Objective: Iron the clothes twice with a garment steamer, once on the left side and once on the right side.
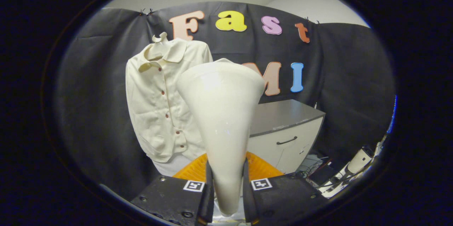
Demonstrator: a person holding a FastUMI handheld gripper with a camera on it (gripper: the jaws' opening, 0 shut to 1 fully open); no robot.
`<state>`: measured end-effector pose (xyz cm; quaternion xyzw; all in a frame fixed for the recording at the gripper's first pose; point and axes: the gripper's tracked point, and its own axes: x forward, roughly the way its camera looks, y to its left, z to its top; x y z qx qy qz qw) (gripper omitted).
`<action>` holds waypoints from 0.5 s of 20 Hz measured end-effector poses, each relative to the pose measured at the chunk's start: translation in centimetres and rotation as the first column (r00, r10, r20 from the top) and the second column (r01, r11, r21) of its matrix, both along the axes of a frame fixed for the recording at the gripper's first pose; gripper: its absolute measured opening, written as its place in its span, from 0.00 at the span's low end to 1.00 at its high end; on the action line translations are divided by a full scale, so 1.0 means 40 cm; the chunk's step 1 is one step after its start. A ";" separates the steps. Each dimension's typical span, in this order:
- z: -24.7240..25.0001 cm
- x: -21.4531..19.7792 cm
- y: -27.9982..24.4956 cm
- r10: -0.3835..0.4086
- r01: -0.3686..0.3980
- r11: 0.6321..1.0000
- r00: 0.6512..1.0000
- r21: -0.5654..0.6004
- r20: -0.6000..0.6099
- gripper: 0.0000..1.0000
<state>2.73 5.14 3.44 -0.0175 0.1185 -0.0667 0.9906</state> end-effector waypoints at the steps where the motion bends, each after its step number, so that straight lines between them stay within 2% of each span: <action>1: 0.004 -0.002 -0.001 0.009 -0.009 1.000 1.000 0.004 0.012 0.33; 4: 0.017 -0.014 -0.001 0.033 -0.034 0.999 0.998 0.014 0.047 0.33; 10: -0.019 -0.037 -0.031 0.020 -0.021 1.000 0.998 0.011 0.067 0.33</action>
